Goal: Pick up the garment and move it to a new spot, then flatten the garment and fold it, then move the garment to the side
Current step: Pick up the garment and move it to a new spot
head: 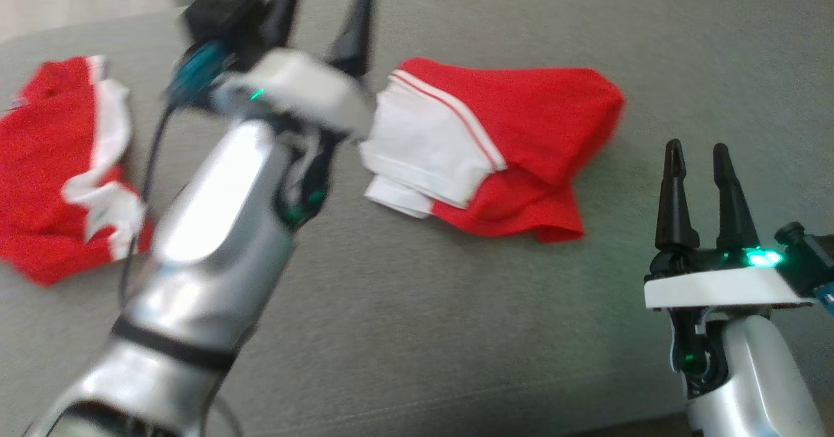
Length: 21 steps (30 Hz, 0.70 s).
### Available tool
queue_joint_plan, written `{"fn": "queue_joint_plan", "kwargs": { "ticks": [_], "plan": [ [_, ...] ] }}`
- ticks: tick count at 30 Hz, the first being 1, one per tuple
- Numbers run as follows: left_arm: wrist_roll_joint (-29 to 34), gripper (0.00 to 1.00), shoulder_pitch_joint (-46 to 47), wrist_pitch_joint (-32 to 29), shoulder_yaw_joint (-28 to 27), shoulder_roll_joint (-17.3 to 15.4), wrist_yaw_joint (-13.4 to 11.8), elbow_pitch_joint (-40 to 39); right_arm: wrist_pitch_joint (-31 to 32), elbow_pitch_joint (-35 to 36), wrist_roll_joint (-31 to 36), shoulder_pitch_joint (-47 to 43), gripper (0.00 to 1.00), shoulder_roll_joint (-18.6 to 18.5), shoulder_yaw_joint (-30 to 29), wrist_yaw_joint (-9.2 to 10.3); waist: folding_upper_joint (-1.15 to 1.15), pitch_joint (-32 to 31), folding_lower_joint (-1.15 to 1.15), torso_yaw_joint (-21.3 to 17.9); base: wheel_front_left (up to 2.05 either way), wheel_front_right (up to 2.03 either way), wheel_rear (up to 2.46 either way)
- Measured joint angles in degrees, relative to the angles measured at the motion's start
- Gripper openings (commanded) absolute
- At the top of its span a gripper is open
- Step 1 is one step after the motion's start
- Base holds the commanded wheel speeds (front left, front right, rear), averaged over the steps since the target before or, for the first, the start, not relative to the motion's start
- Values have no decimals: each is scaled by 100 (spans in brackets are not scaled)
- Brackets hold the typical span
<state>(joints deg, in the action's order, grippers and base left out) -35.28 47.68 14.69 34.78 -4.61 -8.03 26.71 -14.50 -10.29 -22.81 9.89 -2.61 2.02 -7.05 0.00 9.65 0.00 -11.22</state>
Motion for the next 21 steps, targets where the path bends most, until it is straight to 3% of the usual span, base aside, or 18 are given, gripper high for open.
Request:
{"fn": "queue_joint_plan", "kwargs": {
  "ticks": [5,10,15,21],
  "plan": [
    [453,100,-1179,1,-568,-433,105,-573,-13,0,300,-113,100,1,30,0,0,-201,0,526,0,0,0],
    [865,100,-2494,1,-909,-592,204,-1248,-13,-47,475,-387,100,1,96,0,0,-459,0,986,0,0,0],
    [1227,100,-3620,1,-1236,-514,249,-1817,-13,-82,627,-510,100,2,201,0,0,-722,0,1293,0,0,0],
    [1730,100,-4432,1,-1655,-116,363,-2328,-13,-105,676,-748,100,3,190,0,0,-937,0,1513,0,0,0]
  ]
}}
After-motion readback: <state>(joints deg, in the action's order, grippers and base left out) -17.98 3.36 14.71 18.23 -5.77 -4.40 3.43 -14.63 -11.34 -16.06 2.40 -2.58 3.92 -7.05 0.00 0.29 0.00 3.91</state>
